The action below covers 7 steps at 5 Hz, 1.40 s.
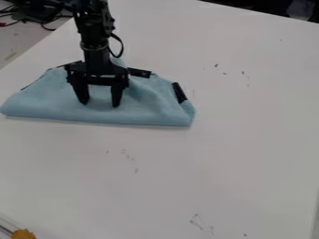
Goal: Fold the blue cloth to the left edge of table
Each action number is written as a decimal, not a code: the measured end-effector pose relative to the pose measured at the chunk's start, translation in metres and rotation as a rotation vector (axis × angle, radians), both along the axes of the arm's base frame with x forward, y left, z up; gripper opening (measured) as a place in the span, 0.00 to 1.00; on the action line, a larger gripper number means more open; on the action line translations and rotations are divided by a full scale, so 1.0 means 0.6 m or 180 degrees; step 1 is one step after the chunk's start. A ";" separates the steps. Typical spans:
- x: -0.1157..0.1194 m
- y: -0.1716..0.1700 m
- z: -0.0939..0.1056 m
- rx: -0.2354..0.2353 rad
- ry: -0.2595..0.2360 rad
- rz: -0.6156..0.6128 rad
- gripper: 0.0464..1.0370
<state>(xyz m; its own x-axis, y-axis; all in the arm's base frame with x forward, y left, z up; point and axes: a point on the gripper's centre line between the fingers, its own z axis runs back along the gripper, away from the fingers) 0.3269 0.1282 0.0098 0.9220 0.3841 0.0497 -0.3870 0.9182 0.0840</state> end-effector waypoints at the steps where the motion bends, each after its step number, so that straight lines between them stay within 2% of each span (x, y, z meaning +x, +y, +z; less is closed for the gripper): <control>1: 0.001 0.014 -0.001 -0.0022 0.0042 -0.0010 0.96; 2: -0.003 0.018 0.009 0.0003 0.0168 0.0043 0.96; 3: -0.004 0.021 0.026 0.0012 0.0072 0.0038 0.96; 4: 0.003 0.031 0.054 0.0099 0.0053 0.0098 0.96; 5: 0.014 0.014 0.088 0.0155 0.0029 0.0041 0.96; 7: 0.034 -0.126 0.103 -0.0170 0.0148 -0.0414 0.96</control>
